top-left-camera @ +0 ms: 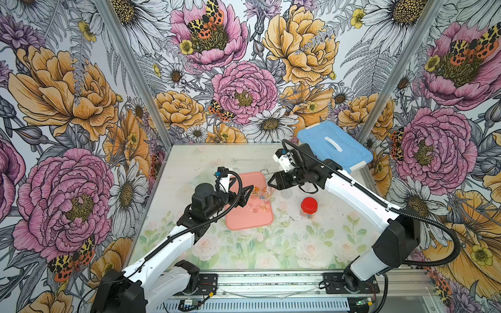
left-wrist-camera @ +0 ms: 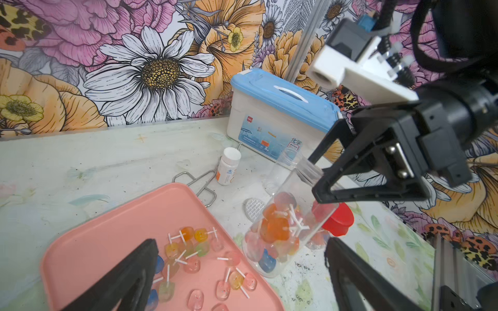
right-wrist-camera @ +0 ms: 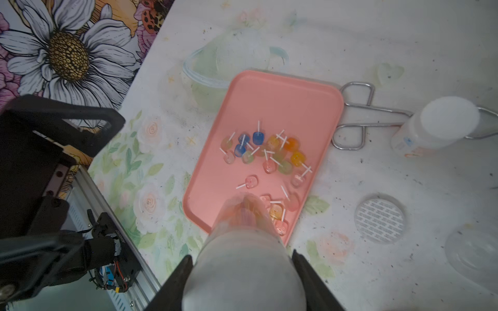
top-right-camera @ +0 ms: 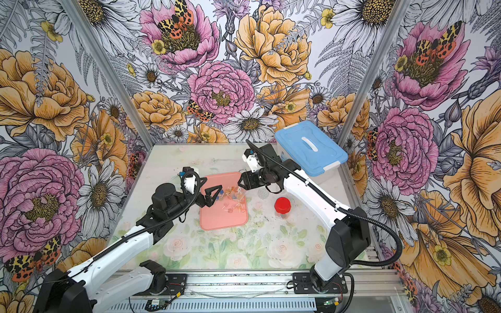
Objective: Pour the candies out of the jar
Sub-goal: Pick up the jar from the center of the board.
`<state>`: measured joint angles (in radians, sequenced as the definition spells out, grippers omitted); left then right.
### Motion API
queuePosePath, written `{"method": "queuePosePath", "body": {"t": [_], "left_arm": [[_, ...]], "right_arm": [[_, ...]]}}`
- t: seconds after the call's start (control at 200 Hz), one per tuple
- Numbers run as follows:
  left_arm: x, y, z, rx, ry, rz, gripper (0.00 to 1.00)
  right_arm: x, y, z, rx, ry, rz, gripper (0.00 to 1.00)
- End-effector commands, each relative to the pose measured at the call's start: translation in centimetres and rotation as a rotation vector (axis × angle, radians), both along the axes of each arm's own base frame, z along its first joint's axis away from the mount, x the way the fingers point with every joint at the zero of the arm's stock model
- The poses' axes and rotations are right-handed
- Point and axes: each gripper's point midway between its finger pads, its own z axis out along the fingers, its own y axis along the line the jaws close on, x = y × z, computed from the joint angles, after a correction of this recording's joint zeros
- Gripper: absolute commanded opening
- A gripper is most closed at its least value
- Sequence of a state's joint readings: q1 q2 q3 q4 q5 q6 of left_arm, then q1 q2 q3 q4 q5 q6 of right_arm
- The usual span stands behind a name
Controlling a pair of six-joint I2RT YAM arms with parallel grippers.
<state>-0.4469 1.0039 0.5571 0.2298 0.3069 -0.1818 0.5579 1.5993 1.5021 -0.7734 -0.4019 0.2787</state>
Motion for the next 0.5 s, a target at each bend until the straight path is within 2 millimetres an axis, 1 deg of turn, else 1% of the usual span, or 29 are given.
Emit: {"method": "queuePosePath", "body": {"t": [0.0, 0.165, 0.33, 0.495], "left_arm": [[-0.6, -1.8, 2.0, 0.012, -0.082, -0.115, 0.99], [-0.7, -3.7, 2.9, 0.047, -0.118, -0.188, 0.99], [-0.7, -6.1, 2.1, 0.142, -0.126, -0.264, 0.99], [-0.1, -8.0, 1.5, 0.196, -0.152, -0.308, 0.99]], "right_arm": [[0.3, 1.4, 3.2, 0.116, -0.032, 0.09, 0.43], [0.8, 1.2, 5.0, 0.206, -0.003, 0.117, 0.42], [0.1, 0.6, 6.5, 0.245, -0.007, 0.133, 0.41], [-0.6, 0.3, 6.6, 0.249, -0.006, 0.143, 0.41]]}}
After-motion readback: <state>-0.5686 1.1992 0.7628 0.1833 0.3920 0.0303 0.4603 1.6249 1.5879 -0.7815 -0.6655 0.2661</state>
